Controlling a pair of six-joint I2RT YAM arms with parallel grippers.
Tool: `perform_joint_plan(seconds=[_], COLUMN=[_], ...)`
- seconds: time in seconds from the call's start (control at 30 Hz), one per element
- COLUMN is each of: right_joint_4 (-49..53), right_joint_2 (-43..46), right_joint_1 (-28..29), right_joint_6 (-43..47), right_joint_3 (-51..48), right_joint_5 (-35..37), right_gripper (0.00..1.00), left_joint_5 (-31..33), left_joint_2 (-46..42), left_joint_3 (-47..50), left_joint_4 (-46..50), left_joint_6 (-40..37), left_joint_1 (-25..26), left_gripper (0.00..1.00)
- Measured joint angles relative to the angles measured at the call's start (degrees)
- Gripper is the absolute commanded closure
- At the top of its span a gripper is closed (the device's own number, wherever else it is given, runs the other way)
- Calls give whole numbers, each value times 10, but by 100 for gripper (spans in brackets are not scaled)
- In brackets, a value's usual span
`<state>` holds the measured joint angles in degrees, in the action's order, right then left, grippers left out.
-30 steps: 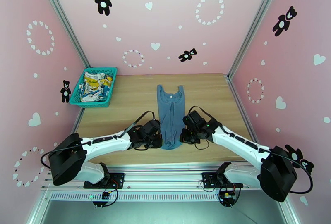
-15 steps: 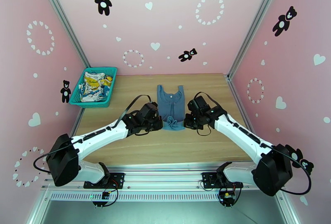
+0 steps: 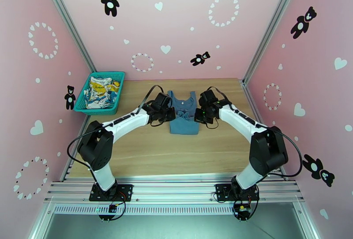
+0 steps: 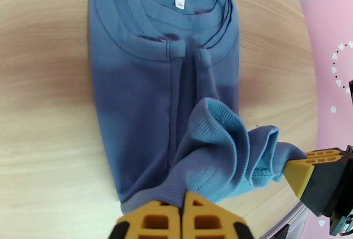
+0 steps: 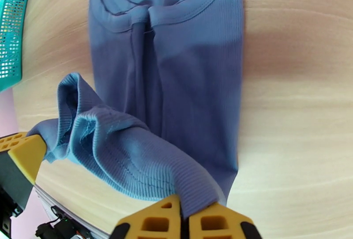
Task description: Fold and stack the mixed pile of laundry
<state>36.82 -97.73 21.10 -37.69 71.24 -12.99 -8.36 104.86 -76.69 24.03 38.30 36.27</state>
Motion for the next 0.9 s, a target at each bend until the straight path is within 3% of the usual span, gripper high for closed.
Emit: perform_joint_plan(seconds=[0.1, 0.2, 0.33, 0.57, 0.9], right_joint_4=[-27, -60, -99, -119, -136], right_joint_2=[-47, -93, -125, -115, -45], right_joint_1=[-19, -37, -62, -84, -63], right_joint_6=[8, 12, 12, 24, 109], right_joint_3=[5, 15, 25, 35, -28], right_joint_5=[-16, -40, -70, -84, -98], right_gripper=[72, 65, 62, 59, 58], left_joint_5=[-2, -17, -36, -64, -53], left_joint_2=[25, 43, 55, 58, 15], left_joint_3=[0, 0, 0, -1, 36], left_joint_4=[-13, -53, -113, -165, -103], left_joint_6=[-6, -13, -20, -39, -82], left_joint_1=[-14, -31, -50, -76, -81], left_gripper=[83, 60, 54, 55, 52])
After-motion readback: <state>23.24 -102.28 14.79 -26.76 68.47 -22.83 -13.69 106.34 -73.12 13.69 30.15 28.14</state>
